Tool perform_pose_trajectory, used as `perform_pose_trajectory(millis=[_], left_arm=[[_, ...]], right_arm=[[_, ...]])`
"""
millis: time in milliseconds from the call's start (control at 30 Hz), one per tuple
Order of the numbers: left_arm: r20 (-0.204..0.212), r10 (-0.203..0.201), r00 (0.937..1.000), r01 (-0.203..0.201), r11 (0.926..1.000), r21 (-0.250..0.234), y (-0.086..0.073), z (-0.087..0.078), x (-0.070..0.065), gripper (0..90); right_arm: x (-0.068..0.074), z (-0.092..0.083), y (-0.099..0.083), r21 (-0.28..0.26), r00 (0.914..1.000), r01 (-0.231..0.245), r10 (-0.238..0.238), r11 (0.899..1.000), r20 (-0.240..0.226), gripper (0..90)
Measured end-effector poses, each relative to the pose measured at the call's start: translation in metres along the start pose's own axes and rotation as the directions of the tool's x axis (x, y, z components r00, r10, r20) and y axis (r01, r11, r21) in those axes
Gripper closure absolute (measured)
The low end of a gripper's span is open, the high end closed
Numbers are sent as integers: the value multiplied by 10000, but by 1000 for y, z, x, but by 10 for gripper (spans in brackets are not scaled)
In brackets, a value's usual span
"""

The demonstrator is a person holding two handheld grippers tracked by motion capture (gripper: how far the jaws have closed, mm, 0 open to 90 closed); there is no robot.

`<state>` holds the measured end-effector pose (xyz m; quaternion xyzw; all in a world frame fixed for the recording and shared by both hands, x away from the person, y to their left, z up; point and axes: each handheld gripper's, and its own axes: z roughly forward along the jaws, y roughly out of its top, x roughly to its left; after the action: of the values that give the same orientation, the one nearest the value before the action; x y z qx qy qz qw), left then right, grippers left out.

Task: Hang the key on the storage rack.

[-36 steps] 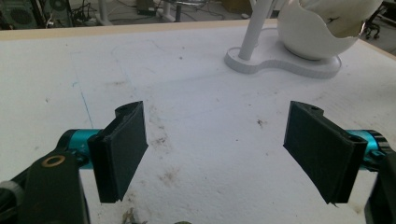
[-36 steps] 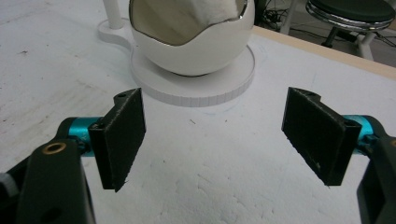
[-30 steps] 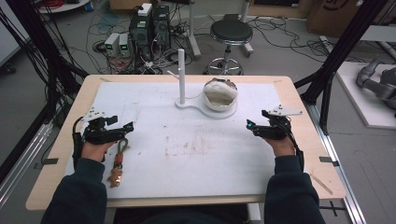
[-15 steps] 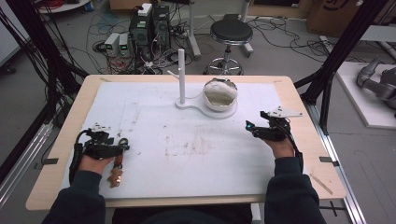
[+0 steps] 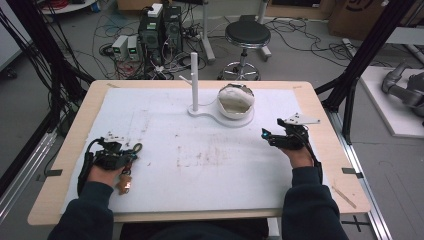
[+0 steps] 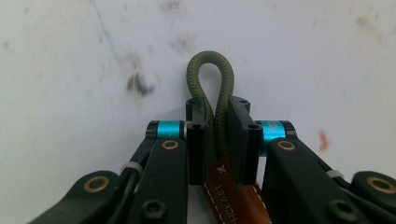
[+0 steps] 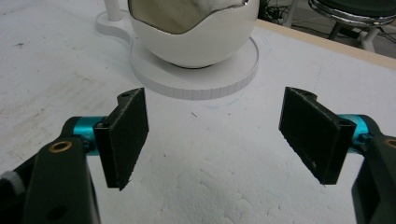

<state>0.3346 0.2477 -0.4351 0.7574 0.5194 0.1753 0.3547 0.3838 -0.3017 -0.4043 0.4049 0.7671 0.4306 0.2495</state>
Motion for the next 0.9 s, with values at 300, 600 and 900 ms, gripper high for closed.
perform_pose_trajectory(millis=[300, 600, 900], left_arm=[[-940, 871, 9918, -842, 9958, 348, 18, 23, -18, 458], [-613, 1126, 9918, -1082, 9916, 711, 9, 12, -24, 732], [433, -43, 9991, 83, 9956, -935, 16, 2, -11, 757]], right_arm=[[-1, -8, -1, -166, 9997, -205, 206, 9997, 95, 244], [1, -5, 0, -138, 10000, -84, 84, 9999, 30, 244], [-2, -8, -1, -197, 9997, -222, 222, 9996, 37, 244]])
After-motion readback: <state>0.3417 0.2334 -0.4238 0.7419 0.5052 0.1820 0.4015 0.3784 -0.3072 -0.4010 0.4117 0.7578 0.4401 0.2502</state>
